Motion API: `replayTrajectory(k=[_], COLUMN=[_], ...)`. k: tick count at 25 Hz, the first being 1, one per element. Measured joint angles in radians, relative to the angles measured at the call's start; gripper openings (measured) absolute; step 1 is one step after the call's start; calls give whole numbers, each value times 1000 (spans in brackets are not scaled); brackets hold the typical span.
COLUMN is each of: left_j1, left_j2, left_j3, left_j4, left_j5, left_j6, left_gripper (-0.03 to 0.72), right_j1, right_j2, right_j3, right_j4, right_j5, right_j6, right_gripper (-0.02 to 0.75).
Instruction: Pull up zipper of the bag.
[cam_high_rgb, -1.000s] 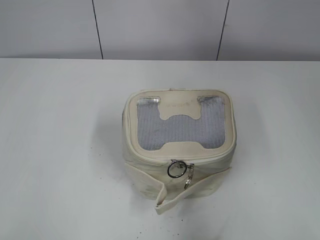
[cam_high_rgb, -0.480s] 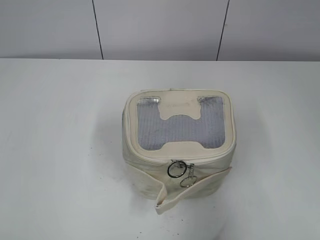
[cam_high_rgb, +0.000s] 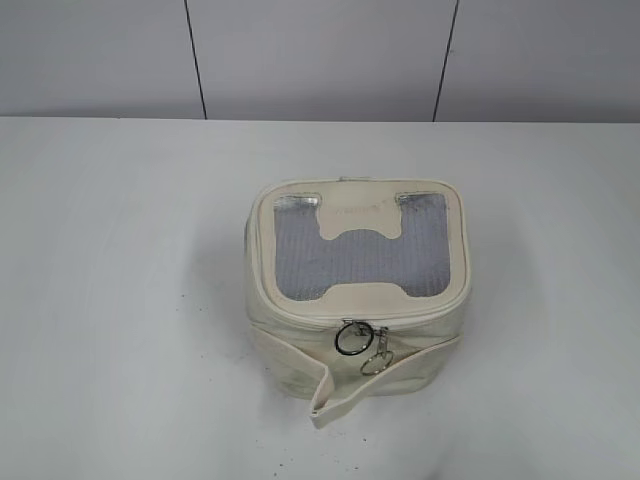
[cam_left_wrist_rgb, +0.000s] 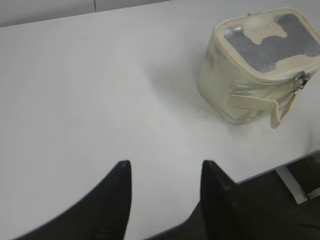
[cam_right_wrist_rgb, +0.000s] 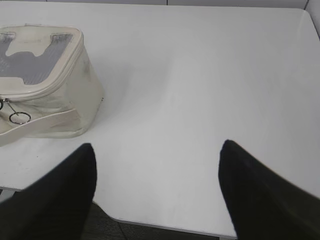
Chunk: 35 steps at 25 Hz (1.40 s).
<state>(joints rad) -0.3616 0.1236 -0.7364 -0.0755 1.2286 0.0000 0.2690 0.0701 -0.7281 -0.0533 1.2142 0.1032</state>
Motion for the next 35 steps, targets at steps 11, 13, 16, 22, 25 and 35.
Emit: replayTrajectory(k=[11, 13, 16, 22, 25, 35], left_j1=[0, 0, 0, 0, 0, 0], left_j2=[-129, -129, -129, -129, -129, -129], left_j3=[173, 190, 199, 200, 200, 200], left_j4=[7, 20, 22, 24, 24, 25], left_j5=[-115, -156, -169, -173, -174, -175], left_j6=[0, 6, 6, 6, 6, 7], left_gripper=[350, 350, 350, 350, 350, 349], right_j1=[0, 0, 0, 0, 0, -14], right_j2=[-56, -56, -55, -55, -55, -55], right_j3=[193, 208, 227, 227, 227, 227], right_j4=[44, 44, 44, 44, 44, 46], right_j5=[-55, -111, -146, -153, -154, -157], right_j6=[-103, -103, -103, -103, -103, -103], right_gripper=[588, 588, 588, 587, 587, 587])
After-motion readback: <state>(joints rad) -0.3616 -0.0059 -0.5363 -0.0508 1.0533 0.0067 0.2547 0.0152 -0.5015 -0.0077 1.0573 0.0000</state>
